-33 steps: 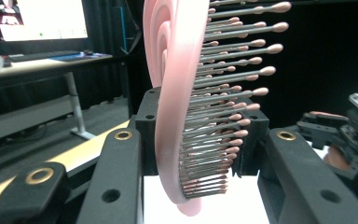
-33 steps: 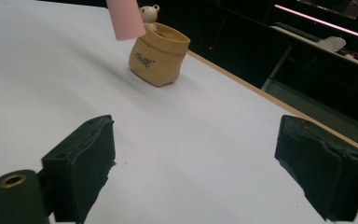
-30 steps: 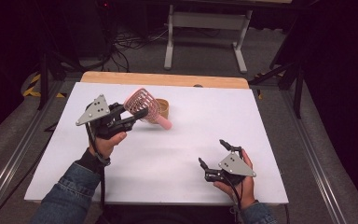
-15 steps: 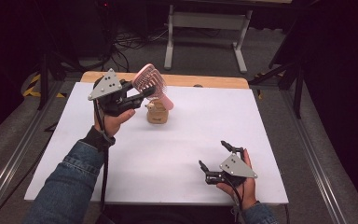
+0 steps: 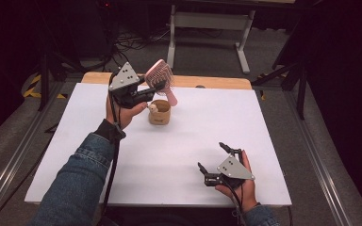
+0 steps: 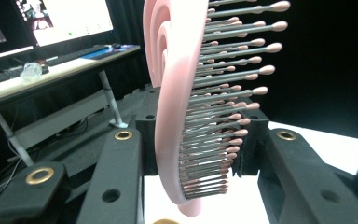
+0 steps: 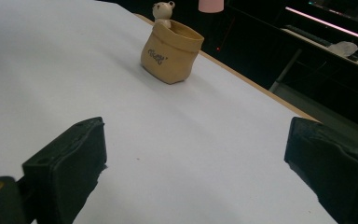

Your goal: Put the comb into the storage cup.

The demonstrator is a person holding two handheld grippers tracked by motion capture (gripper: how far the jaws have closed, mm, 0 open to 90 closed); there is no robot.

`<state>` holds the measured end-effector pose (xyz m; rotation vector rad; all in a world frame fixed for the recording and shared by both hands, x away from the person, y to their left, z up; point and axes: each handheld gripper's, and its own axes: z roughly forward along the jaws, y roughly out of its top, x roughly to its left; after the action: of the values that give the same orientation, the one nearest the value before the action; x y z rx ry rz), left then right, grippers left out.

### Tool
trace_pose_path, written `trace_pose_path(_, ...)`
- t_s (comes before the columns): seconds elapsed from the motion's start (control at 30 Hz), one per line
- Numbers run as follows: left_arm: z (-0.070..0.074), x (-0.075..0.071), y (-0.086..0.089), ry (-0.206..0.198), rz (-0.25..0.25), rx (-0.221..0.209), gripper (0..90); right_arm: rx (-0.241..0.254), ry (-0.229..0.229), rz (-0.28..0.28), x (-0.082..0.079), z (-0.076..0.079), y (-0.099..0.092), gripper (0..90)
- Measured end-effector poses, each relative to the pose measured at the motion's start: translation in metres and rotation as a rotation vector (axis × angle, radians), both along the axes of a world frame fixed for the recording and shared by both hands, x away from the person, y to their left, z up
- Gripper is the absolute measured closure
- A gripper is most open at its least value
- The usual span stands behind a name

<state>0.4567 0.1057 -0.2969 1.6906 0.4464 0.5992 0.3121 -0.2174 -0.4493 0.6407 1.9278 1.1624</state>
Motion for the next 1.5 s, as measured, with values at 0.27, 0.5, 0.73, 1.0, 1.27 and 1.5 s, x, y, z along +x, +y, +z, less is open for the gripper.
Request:
trace_pose_path(0.27,-0.004,0.011,0.003,0.019,0.058,0.017,63.4,-0.002,0.003,-0.001,0.001,0.000,0.000,6.8)
trace_pose_path(0.5,-0.009,0.021,0.008,0.045,0.090,0.021,63.4,-0.022,0.007,0.001,0.001,-0.002,0.002,6.8)
trace_pose_path(0.73,-0.018,0.027,0.012,0.083,0.124,0.020,63.4,-0.036,0.015,0.002,0.001,-0.004,0.004,6.8)
trace_pose_path(1.0,-0.029,0.033,0.012,0.106,0.135,0.021,63.3,-0.042,0.017,0.004,0.001,-0.004,0.005,6.8)
trace_pose_path(1.27,-0.035,0.036,0.011,0.117,0.131,0.017,63.3,-0.045,0.024,0.007,0.001,-0.005,0.005,6.9)
trace_pose_path(1.5,-0.035,0.037,0.012,0.142,0.125,0.012,63.3,-0.056,0.033,0.010,0.002,-0.006,0.007,6.9)
